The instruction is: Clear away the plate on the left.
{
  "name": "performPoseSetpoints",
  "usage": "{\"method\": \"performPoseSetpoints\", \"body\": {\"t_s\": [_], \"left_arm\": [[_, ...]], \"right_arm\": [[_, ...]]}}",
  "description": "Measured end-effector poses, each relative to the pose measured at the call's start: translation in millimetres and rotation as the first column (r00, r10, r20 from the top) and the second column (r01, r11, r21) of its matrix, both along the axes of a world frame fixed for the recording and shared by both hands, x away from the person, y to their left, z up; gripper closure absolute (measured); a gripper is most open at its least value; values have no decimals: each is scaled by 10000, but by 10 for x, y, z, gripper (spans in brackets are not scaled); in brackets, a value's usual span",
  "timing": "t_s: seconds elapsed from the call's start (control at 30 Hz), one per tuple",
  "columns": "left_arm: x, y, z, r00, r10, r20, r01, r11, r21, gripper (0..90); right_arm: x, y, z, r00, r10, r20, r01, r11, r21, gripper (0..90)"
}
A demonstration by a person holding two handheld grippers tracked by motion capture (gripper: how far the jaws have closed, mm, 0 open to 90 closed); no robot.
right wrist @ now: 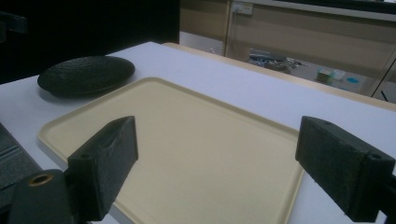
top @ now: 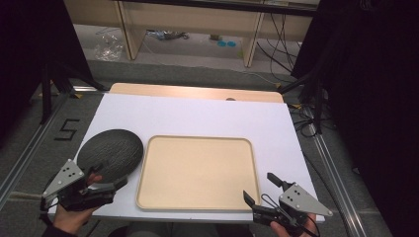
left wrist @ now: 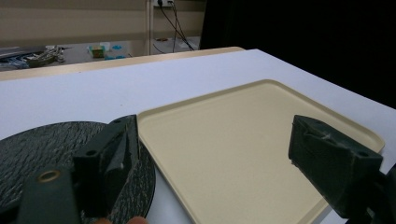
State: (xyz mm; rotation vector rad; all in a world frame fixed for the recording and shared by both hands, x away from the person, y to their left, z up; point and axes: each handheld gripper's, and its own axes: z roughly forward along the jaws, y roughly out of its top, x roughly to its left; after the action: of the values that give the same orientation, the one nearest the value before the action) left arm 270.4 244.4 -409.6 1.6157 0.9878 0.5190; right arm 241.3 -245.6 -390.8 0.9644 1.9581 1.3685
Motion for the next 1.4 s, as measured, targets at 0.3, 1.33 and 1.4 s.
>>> {"method": "performPoseSetpoints", "body": {"t_s": [0.3, 1.33, 1.4], "left_arm": [[58, 9, -21, 9994, 153, -307, -152, 9999, 23, 165], [493, 519, -160, 9710, 1548, -1824, -1772, 9776, -1136, 191], [550, 563, -180, 9663, 1617, -2004, -1865, 9761, -1117, 190]], "right_arm": [[0, -28, -6, 10000, -73, 53, 73, 9999, 93, 141], [-35, 61, 8, 9998, 212, 31, -212, 9997, -80, 141], [-35, 57, 8, 9998, 189, -6, -189, 9998, -87, 141]]}}
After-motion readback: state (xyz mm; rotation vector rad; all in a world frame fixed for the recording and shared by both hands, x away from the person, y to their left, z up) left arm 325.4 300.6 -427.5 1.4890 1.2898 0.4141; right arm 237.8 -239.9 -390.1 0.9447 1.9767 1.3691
